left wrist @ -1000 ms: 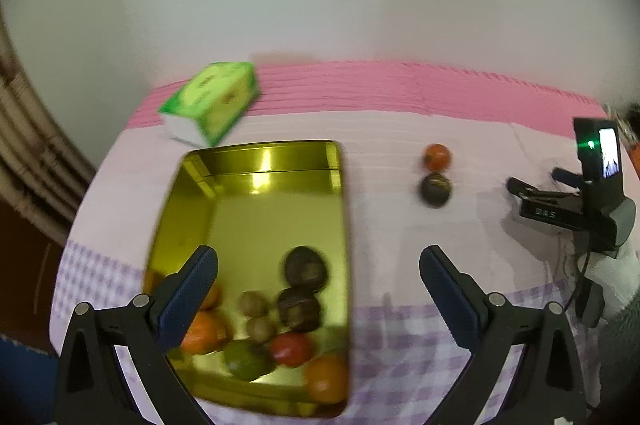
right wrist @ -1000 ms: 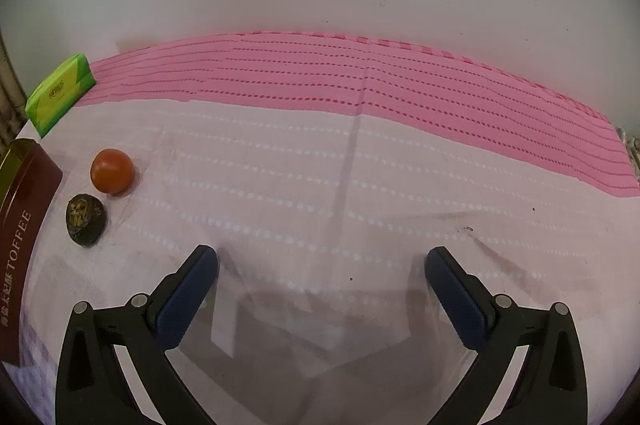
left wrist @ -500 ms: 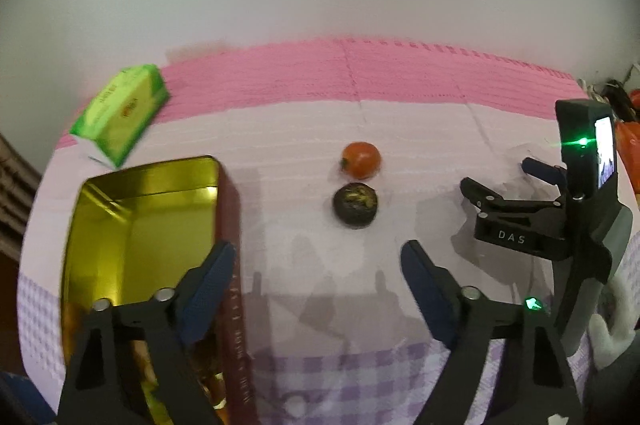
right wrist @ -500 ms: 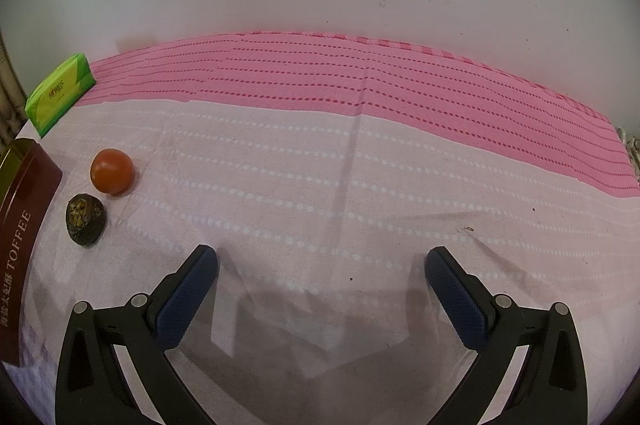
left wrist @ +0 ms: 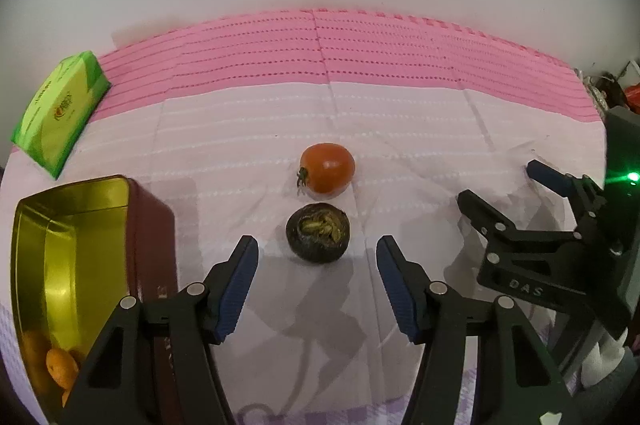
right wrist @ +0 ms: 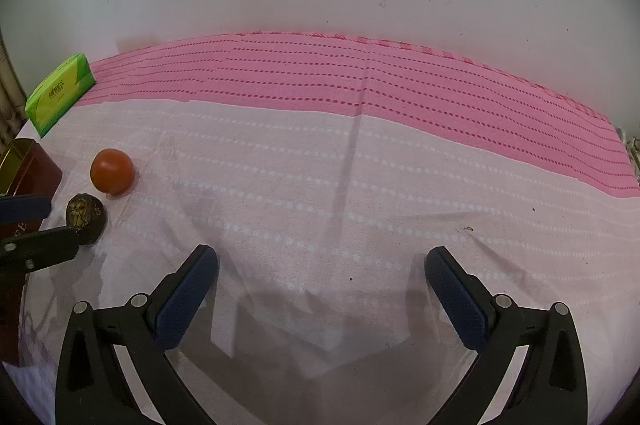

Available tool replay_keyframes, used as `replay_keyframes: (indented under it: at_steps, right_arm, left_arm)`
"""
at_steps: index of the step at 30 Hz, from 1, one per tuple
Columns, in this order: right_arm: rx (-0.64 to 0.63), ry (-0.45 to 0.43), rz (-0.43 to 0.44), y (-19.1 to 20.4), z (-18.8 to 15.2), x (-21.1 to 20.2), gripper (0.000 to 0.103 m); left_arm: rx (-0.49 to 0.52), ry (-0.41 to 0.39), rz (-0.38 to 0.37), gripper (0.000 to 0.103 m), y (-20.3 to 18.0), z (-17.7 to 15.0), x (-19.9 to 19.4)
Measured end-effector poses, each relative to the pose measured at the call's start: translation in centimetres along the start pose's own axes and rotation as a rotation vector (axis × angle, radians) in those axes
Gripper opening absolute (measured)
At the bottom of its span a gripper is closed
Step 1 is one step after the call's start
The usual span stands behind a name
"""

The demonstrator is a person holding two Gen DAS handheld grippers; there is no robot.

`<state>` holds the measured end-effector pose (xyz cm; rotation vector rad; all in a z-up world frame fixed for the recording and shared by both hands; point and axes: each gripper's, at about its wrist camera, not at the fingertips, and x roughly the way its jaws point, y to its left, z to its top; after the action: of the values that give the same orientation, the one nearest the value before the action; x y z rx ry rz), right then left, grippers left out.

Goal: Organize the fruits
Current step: 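Close the left gripper on the dark brown fruit and lift it, then carry the dark brown fruit over the tin, lower it and open the left gripper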

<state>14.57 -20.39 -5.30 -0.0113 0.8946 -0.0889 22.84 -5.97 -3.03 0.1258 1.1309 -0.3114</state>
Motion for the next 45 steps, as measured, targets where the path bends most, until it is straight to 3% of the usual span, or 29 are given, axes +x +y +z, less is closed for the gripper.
replay_keyframes:
  at_steps: [9,11,12,16,31,45]
  right_arm:
    - [0.000,0.000,0.000,0.1,0.1,0.0,0.103]
    - [0.000,0.000,0.000,0.1,0.1,0.0,0.103]
    - [0.000,0.000,0.000,0.1,0.1,0.0,0.103]
    - [0.000,0.000,0.000,0.1,0.0,0.0,0.103]
    - [0.000,-0.002,0.000,0.0,0.0,0.0,0.103]
    - [-0.001,-0.002,-0.001,0.0,0.1,0.0,0.103]
  left_arm:
    - [-0.024,0.030,-0.007,0.053,0.0,0.6,1.8]
    - [-0.027,0.026,-0.004,0.048,0.0,0.7,2.1]
    - [-0.026,0.029,-0.009,0.041,0.0,0.8,2.1]
    - [-0.014,0.028,-0.011,0.034,0.0,0.9,2.1]
    - [0.000,0.031,0.016,0.033,1.0,-1.5,0.1]
    - [-0.002,-0.058,0.047,0.033,0.8,-3.4,-5.7]
